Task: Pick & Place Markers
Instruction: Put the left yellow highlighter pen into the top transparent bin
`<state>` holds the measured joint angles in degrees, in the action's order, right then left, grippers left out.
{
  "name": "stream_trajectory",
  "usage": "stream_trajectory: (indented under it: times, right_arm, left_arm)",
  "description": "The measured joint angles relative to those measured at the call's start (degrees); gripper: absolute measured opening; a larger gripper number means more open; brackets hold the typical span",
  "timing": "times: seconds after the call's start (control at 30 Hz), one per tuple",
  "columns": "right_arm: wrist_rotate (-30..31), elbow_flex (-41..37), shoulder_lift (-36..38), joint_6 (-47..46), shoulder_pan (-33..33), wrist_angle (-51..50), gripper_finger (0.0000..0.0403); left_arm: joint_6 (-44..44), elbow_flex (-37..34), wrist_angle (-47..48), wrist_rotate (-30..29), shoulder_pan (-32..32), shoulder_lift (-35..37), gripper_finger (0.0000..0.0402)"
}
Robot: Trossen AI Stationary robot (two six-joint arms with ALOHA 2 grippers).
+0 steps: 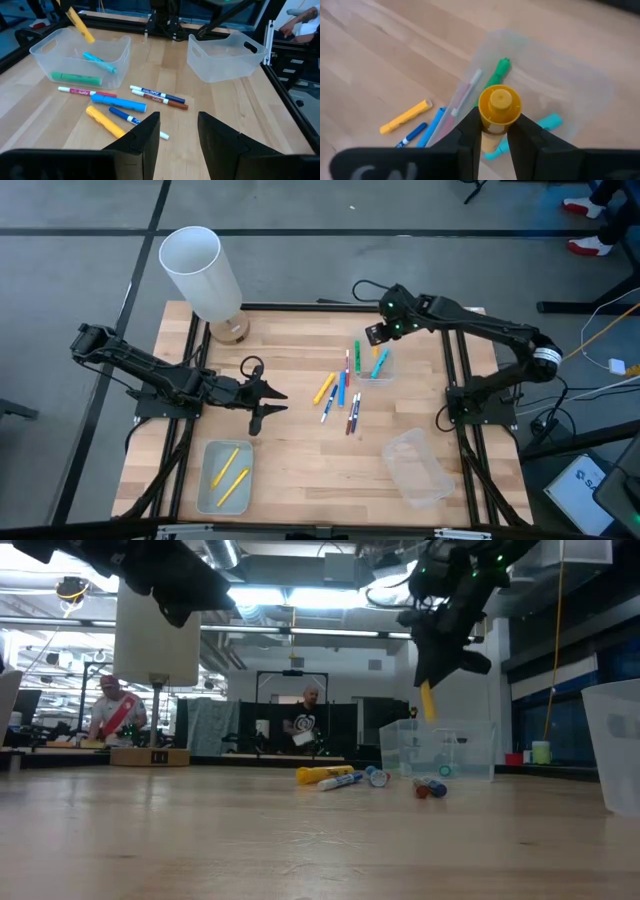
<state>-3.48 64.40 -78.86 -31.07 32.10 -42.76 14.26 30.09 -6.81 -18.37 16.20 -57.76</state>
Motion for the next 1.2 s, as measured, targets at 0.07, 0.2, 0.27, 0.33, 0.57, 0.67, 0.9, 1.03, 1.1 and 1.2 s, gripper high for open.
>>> stream_trajectory:
  times: [0.07, 0.2, 0.27, 0.33, 0.57, 0.67, 0.9, 1.03, 1.1, 1.2]
  right_arm:
    - [-0.30, 0.00, -1.64, 0.14, 0.25, 0.02, 0.0074]
    - [-1.00, 0.00, -4.74, 1.32, 0.44, 0.22, 0.0072]
    - [-1.33, 0.00, -5.99, 1.53, 0.72, 0.46, 0.0075]
    - [-2.63, 0.00, -7.02, 1.55, 1.17, 0.53, 0.0076]
    - [-6.60, 0.00, -9.27, 1.53, 3.12, 0.92, 0.0074]
    - [-7.70, 0.00, -9.87, 1.53, 3.75, 1.16, 0.0077]
    - [-7.72, 0.00, -10.16, 0.90, 4.91, 1.38, 0.0076]
    - [-7.72, 0.00, -10.16, 0.63, 4.89, 1.42, 0.0077]
    - [-7.72, 0.00, -10.16, 0.59, 4.87, 1.76, 0.0075]
    - [-7.72, 0.00, -10.16, 0.57, 4.89, 2.31, 0.0074]
  left_arm:
    - [0.00, 0.00, 0.27, 0.00, 0.00, 0.00, 0.0127]
    - [0.00, 0.00, 0.65, 0.00, -0.02, -0.02, 0.0127]
    - [0.00, 0.00, 0.63, 0.00, 0.00, -0.02, 0.0128]
    - [0.00, 0.00, 0.63, 0.00, -0.02, -0.02, 0.0127]
    - [0.00, 0.00, 0.63, 0.00, 0.00, -0.02, 0.0127]
    - [0.00, 0.00, 0.64, 0.00, -0.01, -0.02, 0.0128]
    - [0.02, 0.00, 0.63, 0.00, -0.02, -0.02, 0.0127]
    - [0.02, 0.00, 0.63, 0.00, 0.00, -0.02, 0.0128]
    - [0.02, 0.02, 0.63, 0.00, -0.01, -0.02, 0.0127]
    - [0.02, 0.02, 0.64, 0.00, -0.02, -0.02, 0.0128]
